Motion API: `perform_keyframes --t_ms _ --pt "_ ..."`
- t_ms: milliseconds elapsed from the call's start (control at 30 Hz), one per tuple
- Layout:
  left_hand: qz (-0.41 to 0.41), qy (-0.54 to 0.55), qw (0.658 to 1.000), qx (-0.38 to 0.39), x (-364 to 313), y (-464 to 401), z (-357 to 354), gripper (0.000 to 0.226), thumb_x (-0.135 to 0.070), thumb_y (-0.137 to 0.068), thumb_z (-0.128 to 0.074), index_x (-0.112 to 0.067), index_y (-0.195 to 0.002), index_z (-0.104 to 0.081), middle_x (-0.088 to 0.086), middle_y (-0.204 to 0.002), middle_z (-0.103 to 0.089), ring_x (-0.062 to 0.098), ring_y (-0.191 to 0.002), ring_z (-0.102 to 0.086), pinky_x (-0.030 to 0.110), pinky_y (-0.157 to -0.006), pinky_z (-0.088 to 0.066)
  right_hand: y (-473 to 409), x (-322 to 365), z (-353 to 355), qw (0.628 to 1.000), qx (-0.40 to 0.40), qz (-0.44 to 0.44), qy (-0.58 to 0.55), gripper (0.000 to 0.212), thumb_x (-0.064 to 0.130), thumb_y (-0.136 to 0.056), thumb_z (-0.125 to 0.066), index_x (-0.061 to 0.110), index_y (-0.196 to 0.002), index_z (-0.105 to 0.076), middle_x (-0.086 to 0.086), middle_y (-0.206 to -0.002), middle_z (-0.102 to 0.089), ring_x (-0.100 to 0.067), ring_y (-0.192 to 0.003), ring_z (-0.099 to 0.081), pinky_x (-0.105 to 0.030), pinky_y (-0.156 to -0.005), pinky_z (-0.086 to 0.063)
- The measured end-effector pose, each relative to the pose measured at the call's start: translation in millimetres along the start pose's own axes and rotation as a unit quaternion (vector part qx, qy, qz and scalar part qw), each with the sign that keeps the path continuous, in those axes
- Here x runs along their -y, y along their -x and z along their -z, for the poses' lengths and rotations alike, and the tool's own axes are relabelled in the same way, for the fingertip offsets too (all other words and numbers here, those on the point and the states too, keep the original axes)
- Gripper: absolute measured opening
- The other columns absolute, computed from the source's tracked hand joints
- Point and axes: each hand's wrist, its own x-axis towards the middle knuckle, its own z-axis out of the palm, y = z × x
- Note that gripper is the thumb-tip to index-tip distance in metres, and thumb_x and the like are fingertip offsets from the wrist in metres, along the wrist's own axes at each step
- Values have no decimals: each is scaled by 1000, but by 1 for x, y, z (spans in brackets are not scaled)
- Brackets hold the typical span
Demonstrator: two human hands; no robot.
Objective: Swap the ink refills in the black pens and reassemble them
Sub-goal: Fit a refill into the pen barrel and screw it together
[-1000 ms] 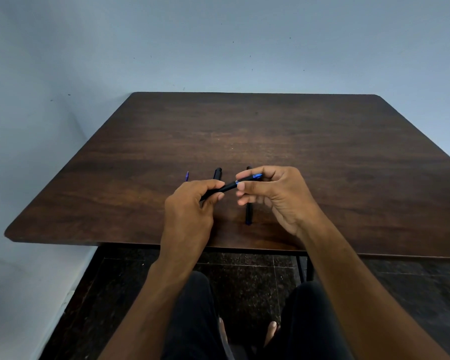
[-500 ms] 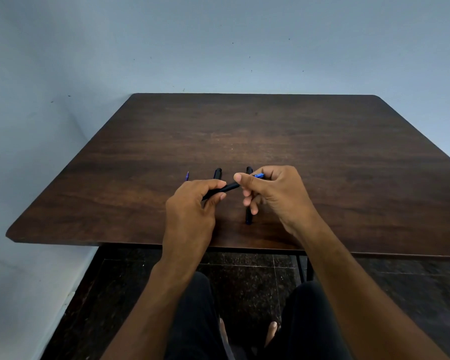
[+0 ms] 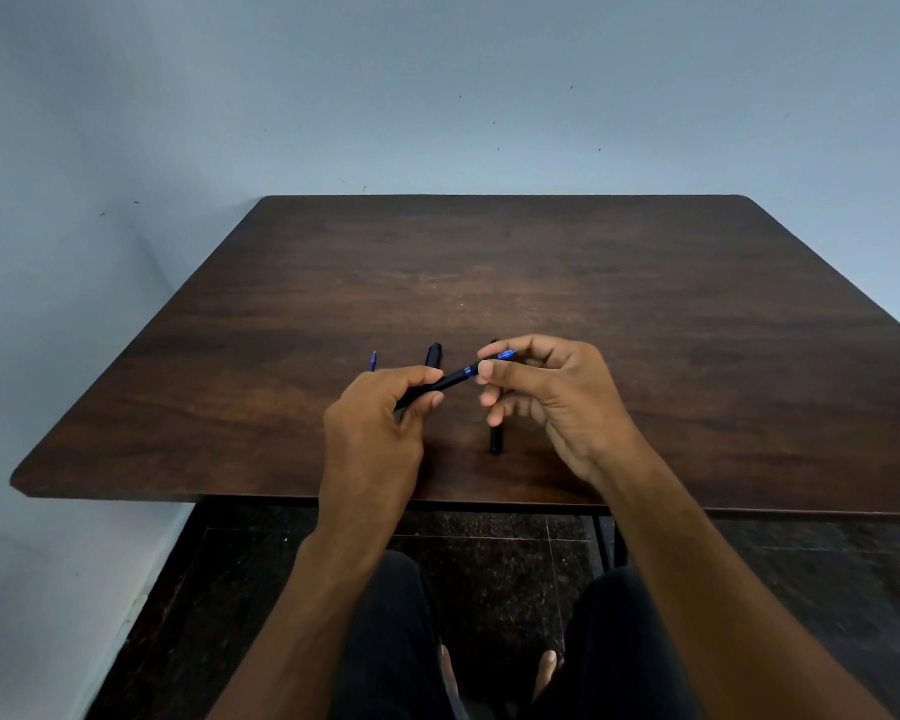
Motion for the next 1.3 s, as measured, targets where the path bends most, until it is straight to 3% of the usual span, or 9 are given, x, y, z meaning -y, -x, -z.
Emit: perform_keyframes --t_ms 200,333,467,567,633,733,833,1000,1300 --pt "-7 -5 1000 -6 1 1 1 27 -8 -82 -79 -18 -107 -76 -14 -100 -67 4 -95 -65 10 -87 -47 1 0 -6 999 -24 8 33 12 15 -84 -84 5 -84 -76 -12 -71 -70 -27 -61 -65 -34 -50 -53" --pt "-6 -1 1000 -4 -1 2 0 27 -9 -83 -79 -20 -107 -75 -15 -100 -67 5 -96 -66 16 -87 -50 1 0 -10 996 -50 22 72 26 27 -85 -83 8 -73 -70 -11 -61 -65 -33 -56 -58 -32 -46 -47" --pt "-13 5 1000 -1 -3 2 -2 28 -9 -82 -79 -20 -108 -75 -19 -100 -64 2 -96 -65 14 -88 -51 0 0 -12 989 -71 35 123 44 40 -87 -79 16 -55 -61 -11 -49 -59 -20 -40 -53 -25 -40 -43" --pt "-12 5 1000 -2 -1 1 -1 27 -7 -82 -79 -18 -107 -76 -11 -101 -70 6 -96 -67 17 -88 -52 0 0 -11 988 -69 32 137 49 51 -83 -79 9 -61 -65 -11 -50 -62 -19 -38 -53 -25 -40 -44" --pt "-9 6 1000 -10 1 0 -1 26 -6 -82 -80 -17 -106 -76 -9 -100 -71 8 -96 -68 21 -88 -53 1 1 -9 995 -47 21 89 41 45 -79 -84 5 -83 -73 -9 -60 -66 -26 -50 -58 -29 -44 -48" --pt "-6 12 1000 -17 1 -2 -1 26 -5 -81 -80 -15 -105 -77 -12 -100 -68 9 -95 -68 18 -90 -51 2 2 -5 1000 12 -2 -14 30 14 -82 -83 3 -109 -74 -10 -76 -71 -24 -65 -66 -33 -53 -56" --pt "-7 9 1000 -8 0 -2 -2 27 -5 -82 -80 -15 -106 -76 -14 -100 -67 7 -96 -67 12 -90 -49 1 -2 -3 1000 12 4 -17 18 2 -86 -77 -1 -104 -77 -13 -77 -71 -24 -68 -67 -33 -57 -57" --pt "-14 2 1000 -12 -1 0 -3 27 -6 -81 -80 -17 -106 -76 -18 -98 -64 5 -95 -66 9 -89 -47 1 -4 -5 1000 -25 7 -1 8 12 -83 -84 5 -85 -80 -12 -68 -69 -24 -61 -65 -34 -53 -55" --pt "-20 24 999 -18 -5 1 -13 27 -6 -81 -80 -17 -105 -76 -18 -98 -65 0 -95 -64 13 -87 -50 0 1 -14 990 -115 26 83 41 31 -85 -83 13 -61 -55 -9 -50 -60 -18 -39 -47 -25 -38 -39"
